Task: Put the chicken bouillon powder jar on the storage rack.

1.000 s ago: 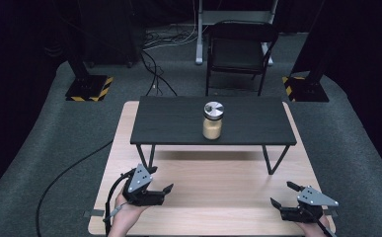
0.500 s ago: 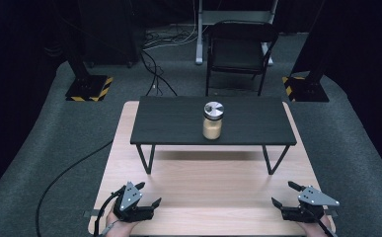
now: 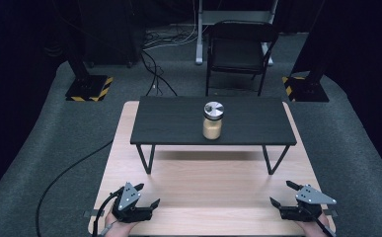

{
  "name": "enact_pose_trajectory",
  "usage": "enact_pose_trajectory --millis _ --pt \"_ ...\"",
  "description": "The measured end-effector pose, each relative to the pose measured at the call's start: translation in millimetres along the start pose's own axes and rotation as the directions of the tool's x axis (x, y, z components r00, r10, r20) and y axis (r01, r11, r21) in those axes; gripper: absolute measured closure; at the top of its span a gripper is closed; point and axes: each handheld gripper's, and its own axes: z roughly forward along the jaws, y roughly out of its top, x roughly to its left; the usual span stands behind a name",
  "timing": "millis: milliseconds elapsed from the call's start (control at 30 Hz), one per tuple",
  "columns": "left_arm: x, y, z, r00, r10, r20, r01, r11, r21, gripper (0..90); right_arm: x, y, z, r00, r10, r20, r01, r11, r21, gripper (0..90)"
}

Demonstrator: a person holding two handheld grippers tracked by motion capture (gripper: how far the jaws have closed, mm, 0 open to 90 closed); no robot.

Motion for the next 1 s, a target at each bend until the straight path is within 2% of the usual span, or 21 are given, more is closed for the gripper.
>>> enact_pose_trajectory --millis 100,700,1000 --pt "0.9 -0.6 0.2 0.9999 -0.012 0.005 0.012 0.9999 -0.005 19.0 -0.1 -0.7 -0.9 1.0000 0.006 0.006 -0.006 1.000 -0.001 12.1" --pt "0.8 1.9 2.6 0.9999 -0.002 0.012 0.001 0.9998 0.018 19.0 1.0 0.1 -1.0 1.0000 0.002 0.005 -0.002 1.000 0.005 12.1" --pt "2.0 0.9 1.8 0.9999 -0.007 0.013 0.007 0.9999 0.013 18.9 1.4 0.5 -0.6 1.0000 -0.001 0.004 0.001 1.000 0.008 12.2"
